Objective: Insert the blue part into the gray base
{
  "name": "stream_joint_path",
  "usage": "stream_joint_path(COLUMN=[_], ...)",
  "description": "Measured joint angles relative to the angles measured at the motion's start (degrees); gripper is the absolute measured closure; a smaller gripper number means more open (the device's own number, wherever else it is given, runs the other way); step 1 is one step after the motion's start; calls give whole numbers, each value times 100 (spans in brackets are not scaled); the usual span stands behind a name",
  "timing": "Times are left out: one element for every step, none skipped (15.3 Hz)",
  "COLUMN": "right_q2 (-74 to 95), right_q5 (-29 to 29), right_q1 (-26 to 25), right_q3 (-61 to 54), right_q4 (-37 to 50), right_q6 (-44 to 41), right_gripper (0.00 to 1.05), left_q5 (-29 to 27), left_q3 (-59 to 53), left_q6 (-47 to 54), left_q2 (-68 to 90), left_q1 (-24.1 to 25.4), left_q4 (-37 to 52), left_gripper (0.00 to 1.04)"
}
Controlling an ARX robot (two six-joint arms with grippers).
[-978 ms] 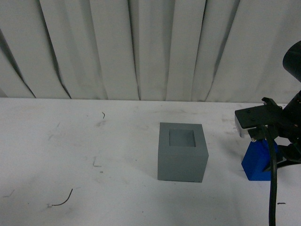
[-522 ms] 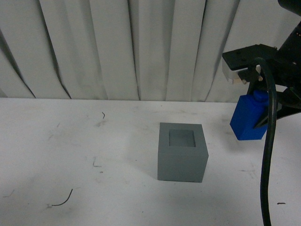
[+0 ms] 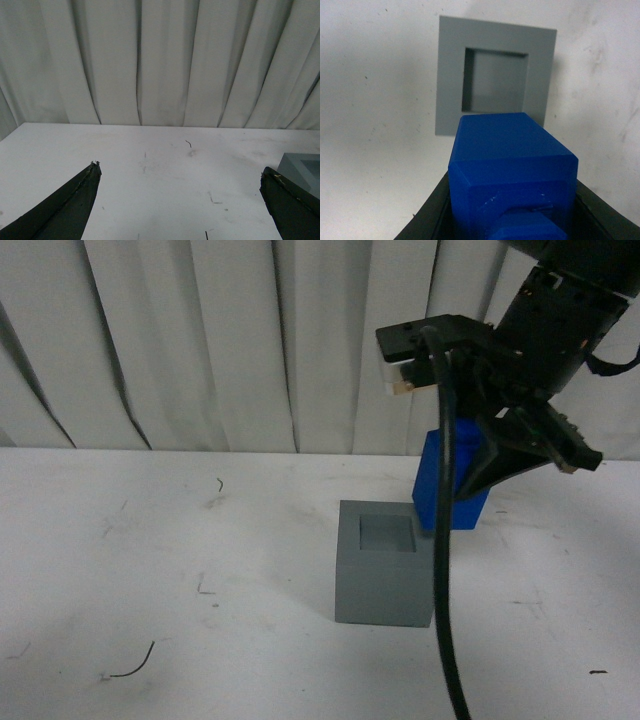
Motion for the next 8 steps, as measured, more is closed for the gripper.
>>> stream_joint_path(right_q2=[90,129,170,205,247,297,348,389], right_q5=[-37,-35,-37,-35,-42,-57,-55,-46], right_q1=[118,197,267,343,393,446,457,496], right_q3=[48,55,81,136,205,269,295,332], right_q4=[-11,-28,-50,-52,-37,-39,-55,-85], right_q6=[118,199,256,321,398,479,518,551], right_gripper=[58,58,58,58,58,58,58,58], left_q5=[0,0,0,0,-2,0,0,0], left_q3=[0,0,0,0,0,0,0,0], left_q6=[0,0,0,-2,-2,-2,-2,0], left_q2=[0,0,0,0,0,0,0,0], left_q1=[0,0,0,0,0,0,0,0], left_q4=[0,0,0,0,0,0,0,0], left_gripper=[7,7,7,7,7,7,7,7])
